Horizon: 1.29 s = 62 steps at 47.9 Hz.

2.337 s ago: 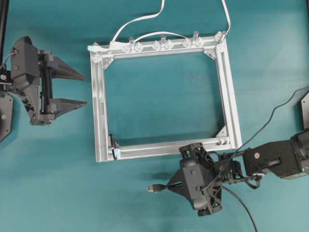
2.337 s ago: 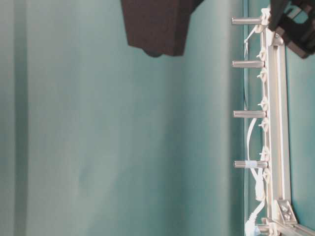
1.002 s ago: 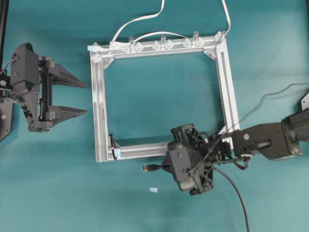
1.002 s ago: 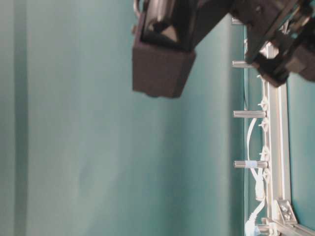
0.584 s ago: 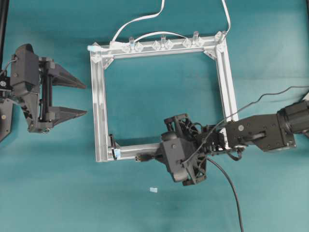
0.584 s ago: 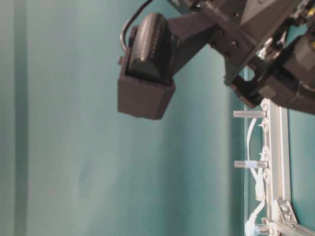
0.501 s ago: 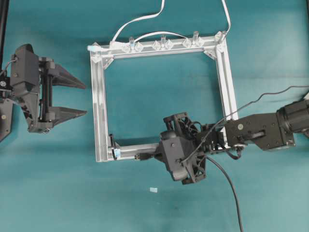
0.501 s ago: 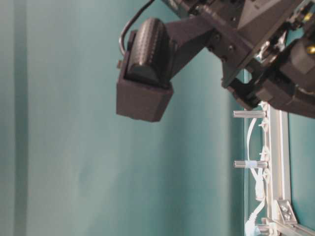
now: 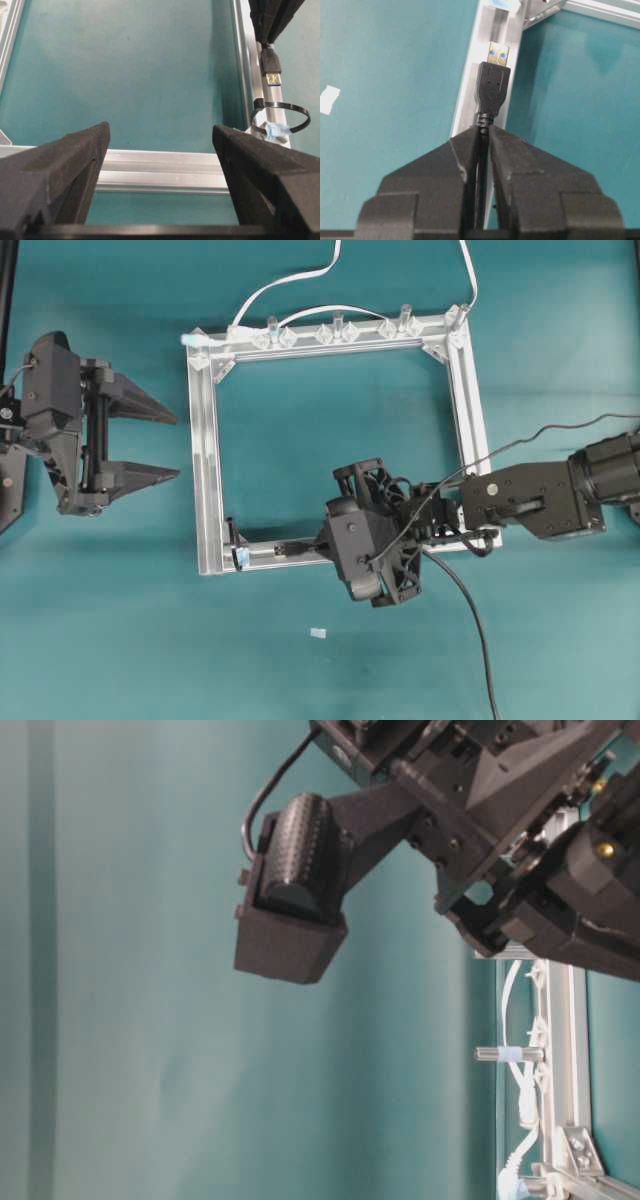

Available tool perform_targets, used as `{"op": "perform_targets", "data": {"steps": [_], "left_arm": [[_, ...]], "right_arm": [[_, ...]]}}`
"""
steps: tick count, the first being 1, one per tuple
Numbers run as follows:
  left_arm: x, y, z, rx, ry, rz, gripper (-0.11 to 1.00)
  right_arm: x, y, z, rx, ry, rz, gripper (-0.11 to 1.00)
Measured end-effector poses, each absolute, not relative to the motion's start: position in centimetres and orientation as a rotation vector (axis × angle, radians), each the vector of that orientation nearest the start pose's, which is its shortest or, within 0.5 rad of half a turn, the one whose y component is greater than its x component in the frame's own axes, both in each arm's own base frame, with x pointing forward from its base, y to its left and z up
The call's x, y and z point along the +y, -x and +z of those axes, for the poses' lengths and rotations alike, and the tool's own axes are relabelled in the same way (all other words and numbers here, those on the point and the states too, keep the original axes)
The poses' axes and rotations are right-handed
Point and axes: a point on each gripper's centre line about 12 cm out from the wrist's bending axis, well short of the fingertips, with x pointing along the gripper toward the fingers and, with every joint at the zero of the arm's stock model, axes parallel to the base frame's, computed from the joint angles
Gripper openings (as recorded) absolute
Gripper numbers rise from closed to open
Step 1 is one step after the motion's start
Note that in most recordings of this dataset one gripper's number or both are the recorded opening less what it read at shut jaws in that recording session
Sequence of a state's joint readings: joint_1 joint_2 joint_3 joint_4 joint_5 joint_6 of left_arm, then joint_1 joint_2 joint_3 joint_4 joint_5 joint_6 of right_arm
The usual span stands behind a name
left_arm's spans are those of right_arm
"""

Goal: Insert the wire through the string loop located on the left side.
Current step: 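Carry the USB plug with the right gripper toward the zip-tie loop, then push the USB plug through the black zip-tie loop with the right gripper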

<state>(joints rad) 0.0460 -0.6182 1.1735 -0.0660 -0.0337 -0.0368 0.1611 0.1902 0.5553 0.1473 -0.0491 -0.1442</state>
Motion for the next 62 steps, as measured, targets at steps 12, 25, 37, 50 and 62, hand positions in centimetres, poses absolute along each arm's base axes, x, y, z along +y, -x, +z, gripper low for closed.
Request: {"op": "perform_targets", "data": {"steps": [12,25,37,50,62], "left_arm": [[1.06,-23.19,18.9,0.519,0.113,0.073,0.84],[1.06,-23.2,18.88,0.519,0.113,0.073,0.84],[1.06,-23.19,18.9,0.519,0.113,0.073,0.84],[1.06,-23.22,18.95,0.517,0.114,0.073,0.84],[1.06,-23.19,18.9,0.519,0.114,0.073,0.84]], "right_arm": [[6.69,-42.1,13.03,0.697,0.055,0.145,0.1],[6.68,-42.19,13.14,0.685,0.055,0.144,0.1],[6.68,-42.23,13.18,0.68,0.055,0.143,0.1],[6.61,-42.24,13.18,0.68,0.055,0.142,0.1],[6.61,-42.31,13.27,0.671,0.054,0.14,0.1]]}}
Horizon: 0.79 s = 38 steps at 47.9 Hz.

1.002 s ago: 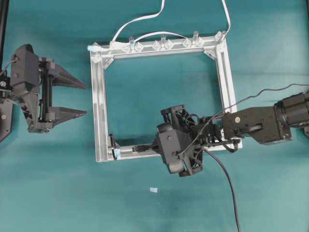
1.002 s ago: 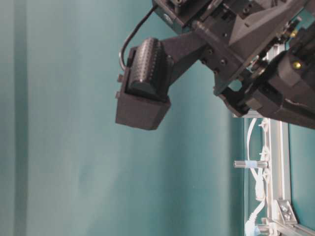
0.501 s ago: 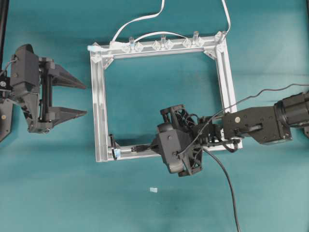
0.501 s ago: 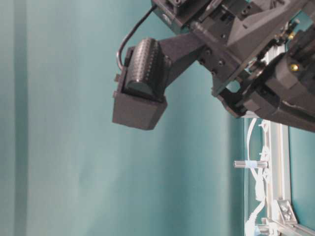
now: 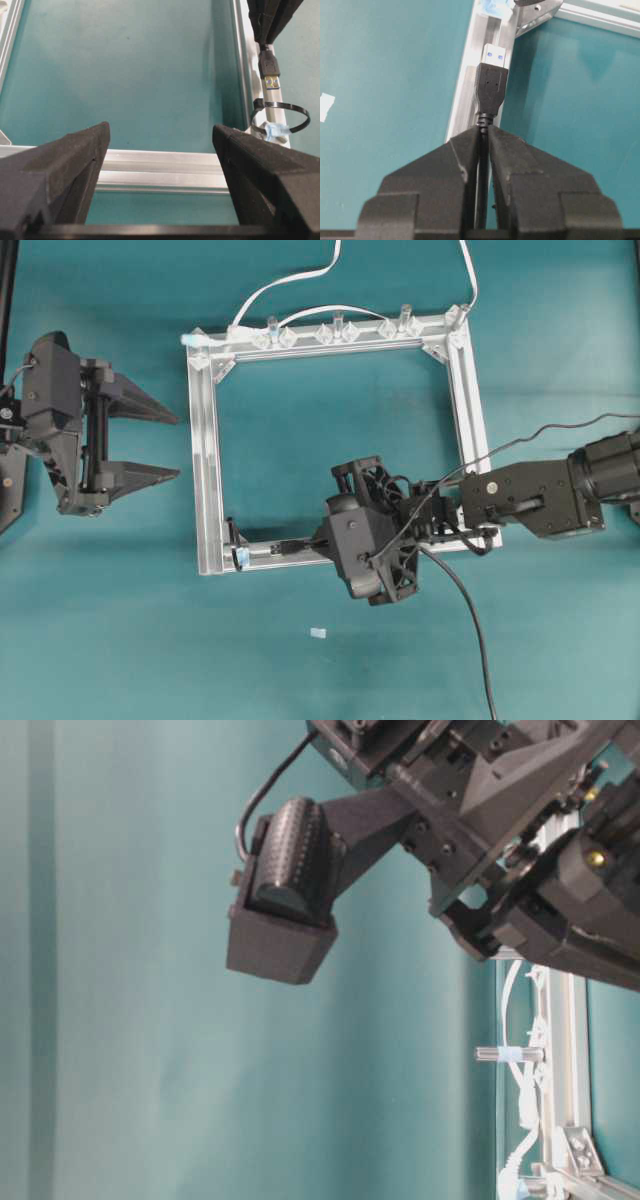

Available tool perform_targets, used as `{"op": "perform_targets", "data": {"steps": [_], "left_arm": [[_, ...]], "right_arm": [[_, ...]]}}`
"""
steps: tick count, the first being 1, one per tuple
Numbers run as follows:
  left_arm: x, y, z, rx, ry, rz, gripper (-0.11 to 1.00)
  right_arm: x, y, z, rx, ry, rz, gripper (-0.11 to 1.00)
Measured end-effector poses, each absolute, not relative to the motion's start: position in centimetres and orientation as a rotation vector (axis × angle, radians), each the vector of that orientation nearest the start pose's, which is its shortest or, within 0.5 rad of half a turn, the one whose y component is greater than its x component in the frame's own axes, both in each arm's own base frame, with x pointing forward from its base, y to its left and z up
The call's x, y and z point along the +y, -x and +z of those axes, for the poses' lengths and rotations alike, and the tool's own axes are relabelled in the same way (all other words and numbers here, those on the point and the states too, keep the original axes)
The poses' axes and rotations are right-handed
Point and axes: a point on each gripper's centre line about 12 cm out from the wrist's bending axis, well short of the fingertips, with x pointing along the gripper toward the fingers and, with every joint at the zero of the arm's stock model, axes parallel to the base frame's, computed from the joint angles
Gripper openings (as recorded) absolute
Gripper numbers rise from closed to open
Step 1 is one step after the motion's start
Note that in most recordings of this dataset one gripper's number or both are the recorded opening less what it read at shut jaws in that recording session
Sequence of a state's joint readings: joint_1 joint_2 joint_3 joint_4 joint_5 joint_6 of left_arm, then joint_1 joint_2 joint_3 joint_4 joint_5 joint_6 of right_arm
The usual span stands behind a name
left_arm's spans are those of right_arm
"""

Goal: Insert the wire through the string loop located on the left side.
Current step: 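Push the USB plug through the black zip-tie loop with the right gripper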

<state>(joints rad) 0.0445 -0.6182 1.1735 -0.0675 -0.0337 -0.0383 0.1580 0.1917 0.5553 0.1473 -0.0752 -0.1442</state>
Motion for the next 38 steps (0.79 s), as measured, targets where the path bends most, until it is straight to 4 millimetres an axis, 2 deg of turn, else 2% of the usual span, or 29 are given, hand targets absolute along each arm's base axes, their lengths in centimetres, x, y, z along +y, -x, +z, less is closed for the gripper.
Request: {"op": "perform_targets", "data": {"steps": [38], "left_arm": [[0.0,-22.7,18.1,0.602,0.11,0.033,0.84]], "right_arm": [[6.6,-42.5,13.5,0.644,0.054,0.137,0.1]]}}
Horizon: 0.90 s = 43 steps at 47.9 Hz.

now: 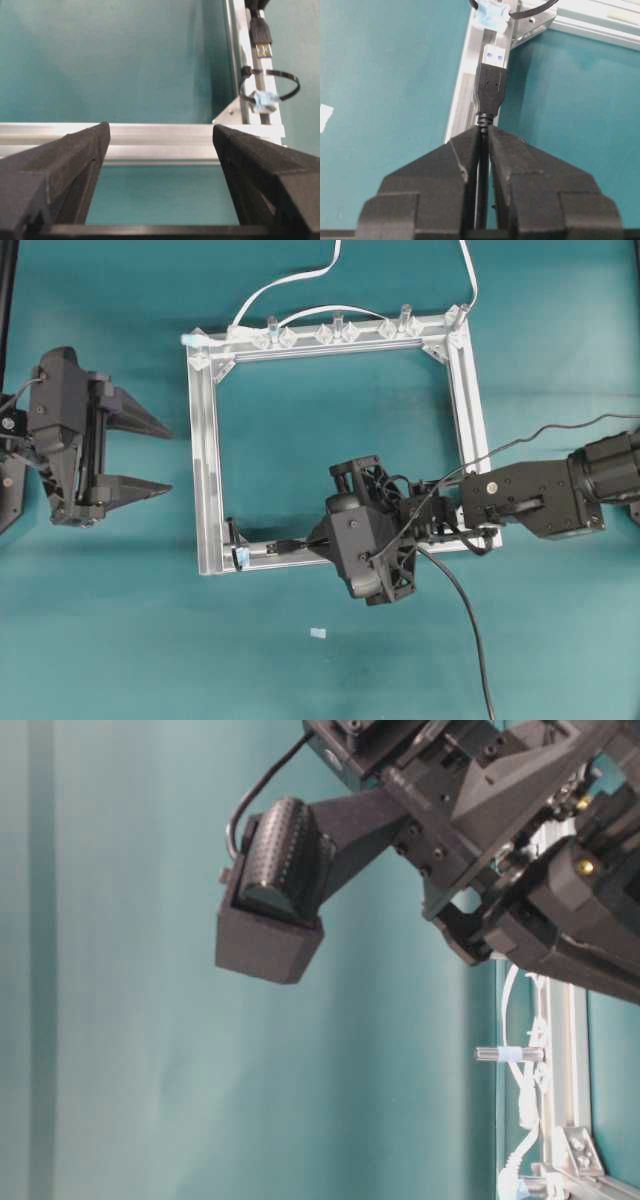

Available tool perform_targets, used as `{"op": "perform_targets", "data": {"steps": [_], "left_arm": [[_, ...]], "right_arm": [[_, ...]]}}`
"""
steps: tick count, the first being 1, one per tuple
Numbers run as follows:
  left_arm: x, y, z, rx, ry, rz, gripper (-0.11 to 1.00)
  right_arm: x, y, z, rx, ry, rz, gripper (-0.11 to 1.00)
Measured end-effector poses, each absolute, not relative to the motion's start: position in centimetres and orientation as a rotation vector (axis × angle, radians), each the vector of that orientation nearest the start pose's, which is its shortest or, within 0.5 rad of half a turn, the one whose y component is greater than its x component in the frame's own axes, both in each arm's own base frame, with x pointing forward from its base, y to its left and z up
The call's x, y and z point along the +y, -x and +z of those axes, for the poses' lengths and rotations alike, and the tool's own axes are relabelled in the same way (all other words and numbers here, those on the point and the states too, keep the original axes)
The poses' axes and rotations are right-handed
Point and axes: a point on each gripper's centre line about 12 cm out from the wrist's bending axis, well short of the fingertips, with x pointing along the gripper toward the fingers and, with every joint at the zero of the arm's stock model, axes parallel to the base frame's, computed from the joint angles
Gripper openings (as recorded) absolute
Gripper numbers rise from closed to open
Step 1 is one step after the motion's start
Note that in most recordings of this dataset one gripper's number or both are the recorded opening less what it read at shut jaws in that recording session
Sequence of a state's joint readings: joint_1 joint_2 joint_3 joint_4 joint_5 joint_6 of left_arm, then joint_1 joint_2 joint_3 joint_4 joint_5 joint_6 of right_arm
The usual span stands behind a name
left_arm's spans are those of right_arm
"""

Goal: Insert the wire through the string loop located on the left side.
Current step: 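Push the USB plug through the black zip-tie loop with the right gripper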

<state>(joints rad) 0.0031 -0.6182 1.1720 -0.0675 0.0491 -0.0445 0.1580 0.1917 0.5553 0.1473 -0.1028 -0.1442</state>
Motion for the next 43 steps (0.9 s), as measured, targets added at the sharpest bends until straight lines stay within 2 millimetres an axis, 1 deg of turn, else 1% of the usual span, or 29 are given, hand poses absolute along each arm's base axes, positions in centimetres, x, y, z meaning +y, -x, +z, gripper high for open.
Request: {"op": "perform_targets", "data": {"steps": [13,25,43], "left_arm": [[-0.4,-22.6,18.0,0.617,0.128,0.022,0.84],[-0.9,-22.6,17.9,0.626,0.125,0.005,0.84],[-1.2,-22.4,17.8,0.64,0.12,-0.01,0.84]], "right_arm": [[6.4,-42.7,13.7,0.63,0.052,0.131,0.1],[6.6,-43.8,14.7,0.593,0.049,0.131,0.09],[6.6,-45.2,14.1,0.593,0.048,0.129,0.09]]}}
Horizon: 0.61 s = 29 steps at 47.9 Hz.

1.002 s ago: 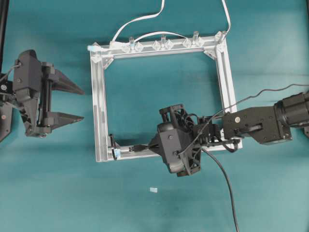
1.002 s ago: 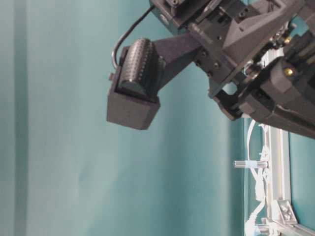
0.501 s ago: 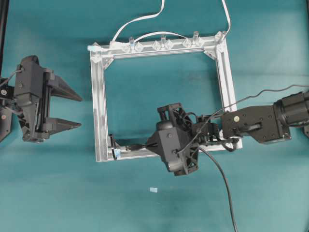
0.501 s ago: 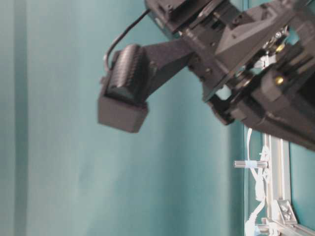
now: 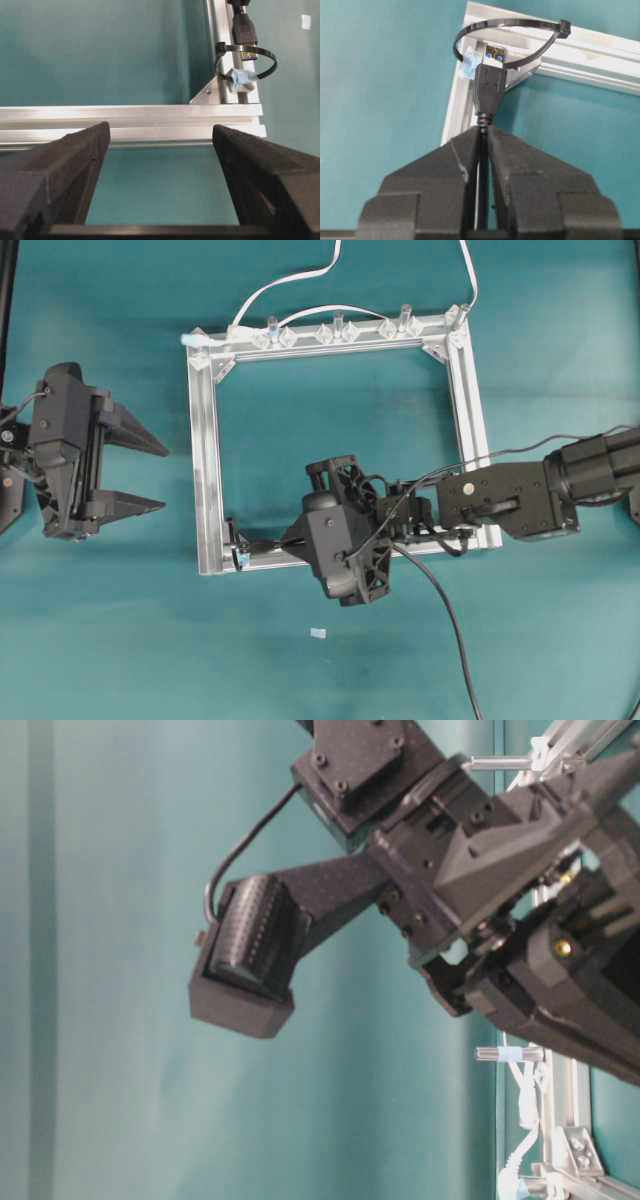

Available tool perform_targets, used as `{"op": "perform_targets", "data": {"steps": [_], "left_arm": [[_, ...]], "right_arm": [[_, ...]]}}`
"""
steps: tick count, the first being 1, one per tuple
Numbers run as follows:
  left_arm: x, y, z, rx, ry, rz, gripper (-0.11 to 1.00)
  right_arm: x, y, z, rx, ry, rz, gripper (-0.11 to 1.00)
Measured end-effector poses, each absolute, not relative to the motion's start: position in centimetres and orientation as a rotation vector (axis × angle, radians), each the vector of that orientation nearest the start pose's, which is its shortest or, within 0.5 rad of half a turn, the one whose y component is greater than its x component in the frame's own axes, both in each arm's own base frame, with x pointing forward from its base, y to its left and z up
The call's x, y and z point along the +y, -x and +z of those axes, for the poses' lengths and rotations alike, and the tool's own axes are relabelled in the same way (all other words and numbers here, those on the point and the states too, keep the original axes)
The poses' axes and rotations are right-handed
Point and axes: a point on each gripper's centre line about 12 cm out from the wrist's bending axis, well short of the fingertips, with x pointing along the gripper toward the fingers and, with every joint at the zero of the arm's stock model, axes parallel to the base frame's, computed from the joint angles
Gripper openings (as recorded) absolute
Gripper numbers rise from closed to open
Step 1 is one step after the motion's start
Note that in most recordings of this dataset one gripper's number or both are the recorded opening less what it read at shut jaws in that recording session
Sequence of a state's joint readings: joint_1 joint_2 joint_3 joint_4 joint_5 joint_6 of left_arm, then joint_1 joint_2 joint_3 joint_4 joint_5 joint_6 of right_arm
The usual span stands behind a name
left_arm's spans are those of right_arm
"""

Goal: Insert the wire through the string loop located on the left side.
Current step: 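Push the USB plug through the black zip-tie loop with the right gripper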

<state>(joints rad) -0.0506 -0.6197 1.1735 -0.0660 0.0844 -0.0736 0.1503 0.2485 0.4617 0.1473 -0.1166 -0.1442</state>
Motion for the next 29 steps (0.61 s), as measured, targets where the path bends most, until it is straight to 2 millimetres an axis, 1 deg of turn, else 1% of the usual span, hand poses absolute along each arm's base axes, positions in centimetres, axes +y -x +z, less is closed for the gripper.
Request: {"op": "perform_targets", "data": {"steps": [29], "left_arm": [[-1.2,-21.9,17.0,0.662,0.12,-0.011,0.84]], "right_arm": [[6.4,-47.5,13.6,0.578,0.043,0.117,0.09]]}}
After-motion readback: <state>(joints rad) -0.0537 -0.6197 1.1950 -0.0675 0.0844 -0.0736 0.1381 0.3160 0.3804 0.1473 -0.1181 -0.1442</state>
